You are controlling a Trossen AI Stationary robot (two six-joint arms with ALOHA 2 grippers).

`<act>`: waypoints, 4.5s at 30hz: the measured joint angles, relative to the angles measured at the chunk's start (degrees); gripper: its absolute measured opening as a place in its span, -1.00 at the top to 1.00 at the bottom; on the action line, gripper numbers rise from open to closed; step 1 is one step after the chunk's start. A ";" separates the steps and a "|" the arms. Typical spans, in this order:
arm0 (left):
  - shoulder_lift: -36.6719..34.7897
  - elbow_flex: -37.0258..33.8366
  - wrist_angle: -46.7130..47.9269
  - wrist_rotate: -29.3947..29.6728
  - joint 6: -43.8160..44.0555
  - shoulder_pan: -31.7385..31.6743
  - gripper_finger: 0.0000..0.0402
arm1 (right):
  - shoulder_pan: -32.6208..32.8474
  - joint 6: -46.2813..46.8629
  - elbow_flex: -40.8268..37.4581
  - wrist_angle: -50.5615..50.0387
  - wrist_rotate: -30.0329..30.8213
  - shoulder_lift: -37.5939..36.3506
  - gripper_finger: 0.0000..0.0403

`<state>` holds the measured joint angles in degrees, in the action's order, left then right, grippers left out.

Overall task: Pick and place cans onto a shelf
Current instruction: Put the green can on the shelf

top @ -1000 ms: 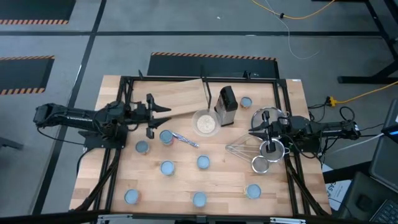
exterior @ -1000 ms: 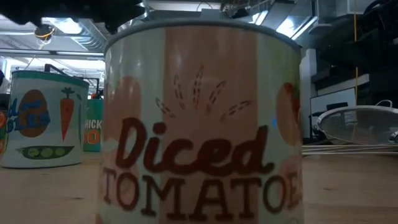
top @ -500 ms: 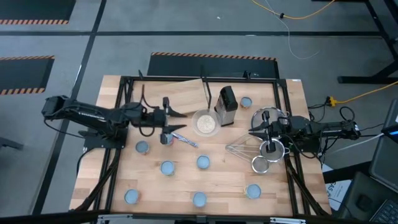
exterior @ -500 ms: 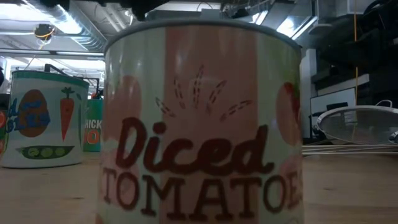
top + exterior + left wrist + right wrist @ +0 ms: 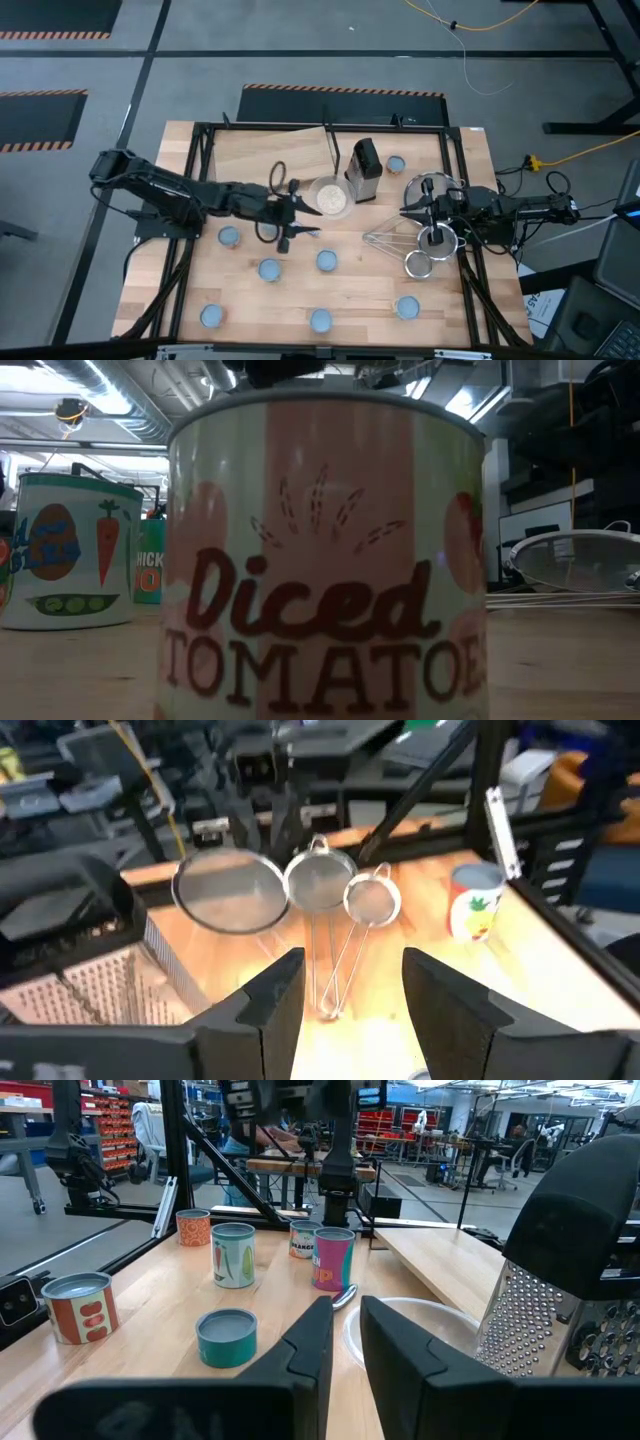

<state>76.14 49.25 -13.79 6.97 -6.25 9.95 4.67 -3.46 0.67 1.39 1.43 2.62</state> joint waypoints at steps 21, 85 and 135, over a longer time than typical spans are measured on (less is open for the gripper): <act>5.33 0.53 23.96 8.51 11.53 4.09 0.19 | 0.00 0.02 0.00 -0.02 0.00 0.00 0.70; 4.37 2.22 57.12 12.47 28.82 7.48 0.19 | 0.00 0.20 0.00 -0.15 0.00 -0.01 0.70; -1.63 5.73 57.18 11.35 21.65 7.03 0.99 | 0.01 0.20 0.00 -0.15 0.00 0.00 0.70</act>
<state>74.51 54.98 43.38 18.32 15.40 16.99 4.68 -3.27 0.67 1.23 1.43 2.62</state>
